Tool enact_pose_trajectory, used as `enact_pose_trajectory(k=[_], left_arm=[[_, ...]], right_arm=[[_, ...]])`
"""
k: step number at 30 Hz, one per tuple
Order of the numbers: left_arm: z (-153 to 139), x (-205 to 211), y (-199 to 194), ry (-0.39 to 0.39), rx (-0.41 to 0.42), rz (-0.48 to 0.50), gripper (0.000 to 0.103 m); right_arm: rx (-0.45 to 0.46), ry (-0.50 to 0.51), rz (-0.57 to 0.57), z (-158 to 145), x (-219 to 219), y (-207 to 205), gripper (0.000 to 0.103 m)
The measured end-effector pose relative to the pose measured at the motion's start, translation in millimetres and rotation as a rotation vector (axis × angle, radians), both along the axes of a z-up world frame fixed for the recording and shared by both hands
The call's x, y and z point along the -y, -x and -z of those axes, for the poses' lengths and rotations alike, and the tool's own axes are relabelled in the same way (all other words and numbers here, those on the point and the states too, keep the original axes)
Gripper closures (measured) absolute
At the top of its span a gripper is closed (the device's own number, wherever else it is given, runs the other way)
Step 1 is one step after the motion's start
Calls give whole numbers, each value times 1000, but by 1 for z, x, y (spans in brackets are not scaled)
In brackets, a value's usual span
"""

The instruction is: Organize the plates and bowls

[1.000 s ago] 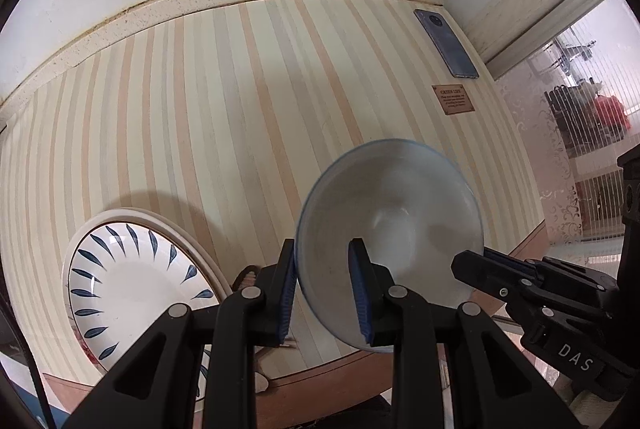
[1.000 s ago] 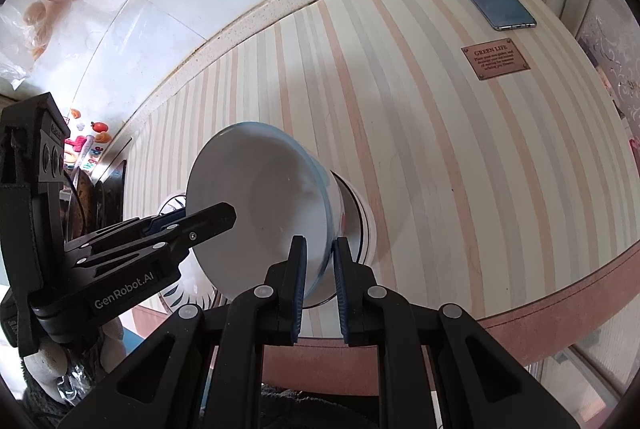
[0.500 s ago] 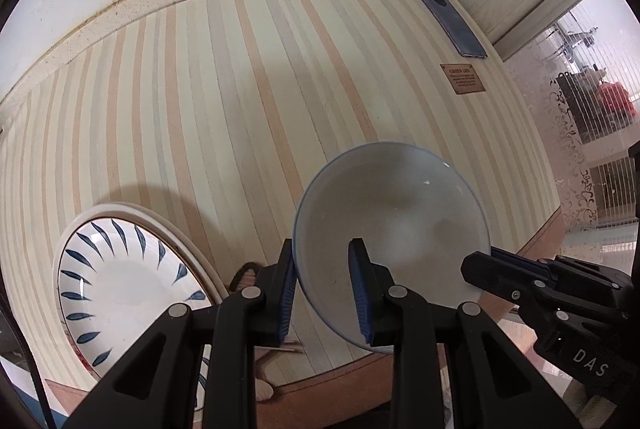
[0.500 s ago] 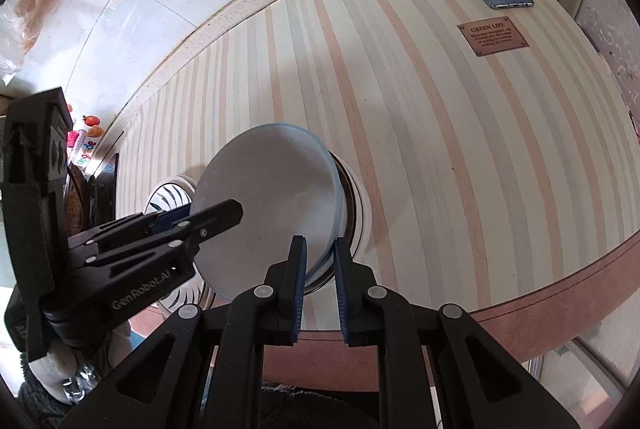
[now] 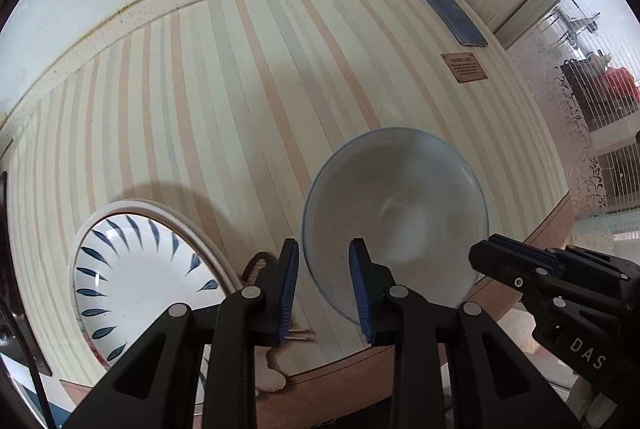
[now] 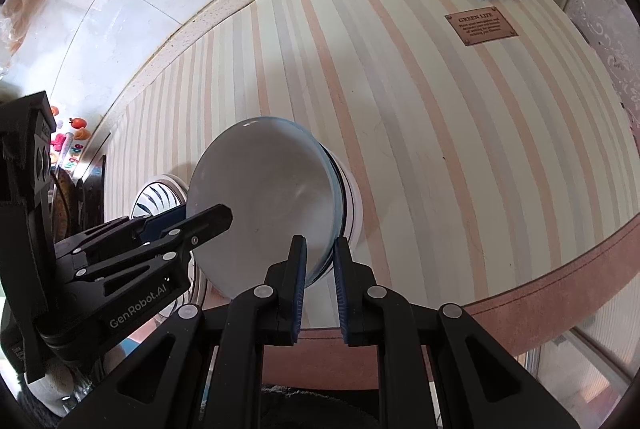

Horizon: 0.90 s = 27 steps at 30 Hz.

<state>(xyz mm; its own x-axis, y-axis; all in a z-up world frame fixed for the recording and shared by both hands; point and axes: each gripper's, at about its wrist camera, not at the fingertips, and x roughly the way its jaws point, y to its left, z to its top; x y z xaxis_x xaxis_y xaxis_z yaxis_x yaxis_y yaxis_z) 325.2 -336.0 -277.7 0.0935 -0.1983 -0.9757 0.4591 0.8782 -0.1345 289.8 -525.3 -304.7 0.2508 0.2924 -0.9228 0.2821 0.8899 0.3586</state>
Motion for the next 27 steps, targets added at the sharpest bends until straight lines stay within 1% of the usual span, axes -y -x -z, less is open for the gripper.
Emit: enact_pose_trajectory(k=[3,5,6,7,8,9,10,11,12,13,15,18,21,22,24,27], left_arm=[[-18,-8,9,18,31,16,79],[-34,-14,17,37,53,31,73],[-40,-17,19,40,62,35,72],[-49,-21,23,43,75,41,71],[-55,-24,26,50,85,44,70],[-60,-26,28,54,94,46,63],[-66,-28,31,59,106,49,49],[-72,-31,33,68,110,52,40],[-77,-33,35,80,108,55,27],[-80,-33,37,84,112,56,25],[-88,-35,40,88,129,56,25],[-101,-39,44,104,139,53,24],[-114,-43,48,118,157,52,16],[-117,-45,48,126,155,51,15],[-124,-47,50,142,155,48,15],[-135,-49,54,155,167,57,15]], right_arm=[[0,52,-3,-10,-2,6,87],[6,80,-1,-18,-4,12,85],[11,104,3,-24,-4,15,74],[19,126,5,-31,-5,20,59],[28,135,8,-36,-6,24,53],[42,145,13,-43,-7,29,45],[52,151,16,-49,-8,33,43],[65,158,18,-55,-8,38,43],[78,170,22,-63,-9,42,41],[86,178,24,-69,-10,46,35],[107,195,29,-81,-14,53,26],[139,241,24,-101,-20,63,20],[174,268,22,-119,-25,72,17],[184,273,22,-125,-27,75,15],[200,286,25,-136,-28,80,13],[217,277,35,-150,-27,89,12]])
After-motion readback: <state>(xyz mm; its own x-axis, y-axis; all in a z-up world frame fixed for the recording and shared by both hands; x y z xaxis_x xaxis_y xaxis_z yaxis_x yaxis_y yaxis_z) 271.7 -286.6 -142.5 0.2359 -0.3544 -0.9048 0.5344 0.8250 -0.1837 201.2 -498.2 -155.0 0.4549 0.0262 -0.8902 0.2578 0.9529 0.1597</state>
